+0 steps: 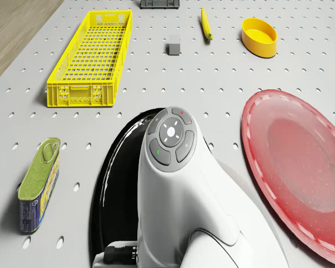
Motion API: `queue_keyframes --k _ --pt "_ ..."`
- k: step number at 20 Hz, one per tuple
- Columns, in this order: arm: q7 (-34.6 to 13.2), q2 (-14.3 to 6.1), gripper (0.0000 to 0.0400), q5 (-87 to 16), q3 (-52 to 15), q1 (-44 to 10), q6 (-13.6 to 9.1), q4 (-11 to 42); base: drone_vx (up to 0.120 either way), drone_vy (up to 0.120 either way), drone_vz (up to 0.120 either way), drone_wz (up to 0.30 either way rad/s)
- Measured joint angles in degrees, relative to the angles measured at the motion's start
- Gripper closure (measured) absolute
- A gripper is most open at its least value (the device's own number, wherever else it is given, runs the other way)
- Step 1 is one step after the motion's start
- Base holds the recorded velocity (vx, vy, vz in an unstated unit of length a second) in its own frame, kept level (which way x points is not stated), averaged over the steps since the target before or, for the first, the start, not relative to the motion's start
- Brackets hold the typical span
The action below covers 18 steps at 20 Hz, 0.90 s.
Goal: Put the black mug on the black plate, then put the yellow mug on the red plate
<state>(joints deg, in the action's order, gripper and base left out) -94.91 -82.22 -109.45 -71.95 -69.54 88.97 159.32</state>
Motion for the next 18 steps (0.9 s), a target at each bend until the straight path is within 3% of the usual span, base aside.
queue_keyframes --k 18 --pt "-0.39 -1.42 0.029 0.64 -0.17 -0.49 1.32 -0.09 0.12 0.0 0.0 0.0"
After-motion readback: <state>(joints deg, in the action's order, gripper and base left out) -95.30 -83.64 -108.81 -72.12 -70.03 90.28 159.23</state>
